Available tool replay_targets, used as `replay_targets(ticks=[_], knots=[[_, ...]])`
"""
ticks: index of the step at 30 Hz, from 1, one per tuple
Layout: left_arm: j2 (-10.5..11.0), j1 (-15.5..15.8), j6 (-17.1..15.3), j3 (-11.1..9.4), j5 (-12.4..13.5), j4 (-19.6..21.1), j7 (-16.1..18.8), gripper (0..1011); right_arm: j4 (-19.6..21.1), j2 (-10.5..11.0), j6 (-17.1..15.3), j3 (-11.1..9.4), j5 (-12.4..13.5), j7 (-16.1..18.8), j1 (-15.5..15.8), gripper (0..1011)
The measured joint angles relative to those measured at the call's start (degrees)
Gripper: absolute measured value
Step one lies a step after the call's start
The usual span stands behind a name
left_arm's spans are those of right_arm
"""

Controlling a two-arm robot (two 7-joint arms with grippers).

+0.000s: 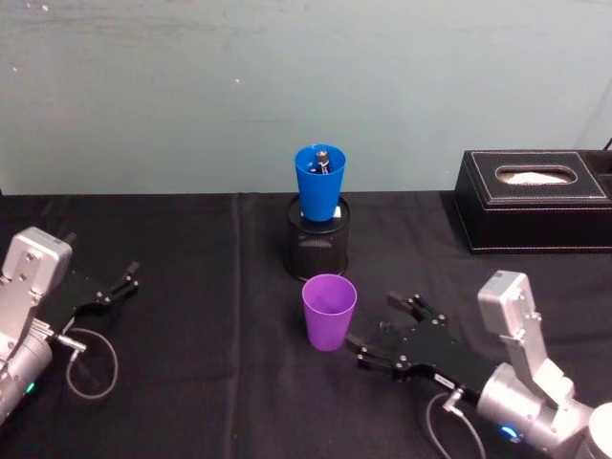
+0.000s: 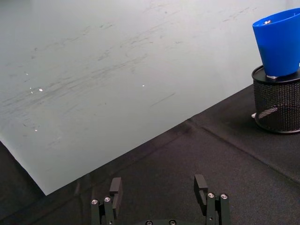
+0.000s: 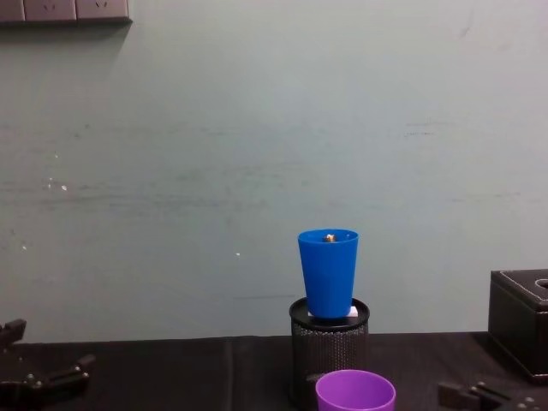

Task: Pick up one cup with a gripper and tap it against the other cup.

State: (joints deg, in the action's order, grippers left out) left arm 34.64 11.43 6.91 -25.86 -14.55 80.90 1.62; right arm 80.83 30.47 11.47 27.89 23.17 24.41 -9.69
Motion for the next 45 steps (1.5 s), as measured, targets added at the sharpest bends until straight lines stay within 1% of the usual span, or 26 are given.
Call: replay_targets(ticks=[1, 2, 7, 11, 20, 26, 32, 39, 45], knots=[[0.0, 0.0, 0.0, 0.0, 0.0, 0.0, 0.0, 1000, -0.96, -0.84, -0.33, 0.25, -0.17, 0.5, -0.84, 1003], [0.0, 0.0, 0.0, 0.0, 0.0, 0.0, 0.0, 1000, -0.96, -0.84, -0.33, 0.25, -0.17, 0.5, -0.84, 1003], [0.0, 0.0, 0.0, 0.0, 0.0, 0.0, 0.0, 1000, -4.07, -3.28, -0.89, 0.79, -1.13, 2.15, -3.43, 1003], [0.01, 0.0, 0.0, 0.0, 0.0, 0.0, 0.0, 1000, -5.64, -4.71, -1.46, 1.14, -1.87, 2.83, -4.91, 1003], [0.0, 0.0, 0.0, 0.0, 0.0, 0.0, 0.0, 1000, -8.73, -7.45, -2.22, 1.52, -3.07, 4.51, -6.95, 1003], [0.0, 0.0, 0.0, 0.0, 0.0, 0.0, 0.0, 1000, -10.05, -8.66, -2.3, 1.45, -3.66, 5.16, -7.67, 1002], [0.0, 0.0, 0.0, 0.0, 0.0, 0.0, 0.0, 1000, -11.09, -9.69, -2.24, 0.86, -4.01, 5.72, -7.95, 1003], [0.0, 0.0, 0.0, 0.0, 0.0, 0.0, 0.0, 1000, -11.04, -10.48, -1.43, -0.33, -5.4, 4.91, -7.61, 1003], [0.0, 0.0, 0.0, 0.0, 0.0, 0.0, 0.0, 1000, -11.34, -11.13, -1.1, -1.02, -5.92, 4.71, -7.5, 1002]])
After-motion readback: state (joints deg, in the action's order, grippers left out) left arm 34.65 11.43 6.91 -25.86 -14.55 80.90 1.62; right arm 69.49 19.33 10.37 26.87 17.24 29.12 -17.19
